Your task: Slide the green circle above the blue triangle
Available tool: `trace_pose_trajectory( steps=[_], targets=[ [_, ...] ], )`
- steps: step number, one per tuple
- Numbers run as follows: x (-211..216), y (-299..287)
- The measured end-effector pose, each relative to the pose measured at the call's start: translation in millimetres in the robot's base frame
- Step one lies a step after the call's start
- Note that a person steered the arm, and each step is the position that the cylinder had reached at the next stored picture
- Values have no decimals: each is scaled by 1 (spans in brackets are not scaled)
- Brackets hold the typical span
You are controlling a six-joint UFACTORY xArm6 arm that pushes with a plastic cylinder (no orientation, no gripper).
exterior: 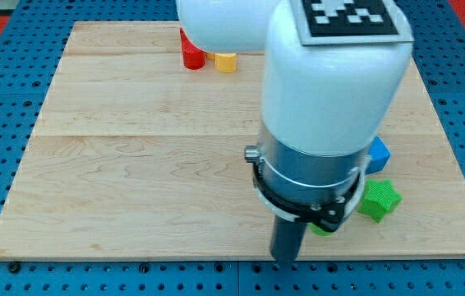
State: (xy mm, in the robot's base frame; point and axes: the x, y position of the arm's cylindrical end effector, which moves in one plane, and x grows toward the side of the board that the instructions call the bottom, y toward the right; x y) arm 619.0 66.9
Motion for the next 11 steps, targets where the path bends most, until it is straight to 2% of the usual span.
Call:
trace_pose_trajectory(
  steps=[1,2,3,5,7,9,10,11],
  targets=[
    [-6,51],
    [-28,49],
    [-79,5],
    [-175,4],
    [-220,-52],
    [-246,93],
    [-256,63],
    [-306,59]
  ],
)
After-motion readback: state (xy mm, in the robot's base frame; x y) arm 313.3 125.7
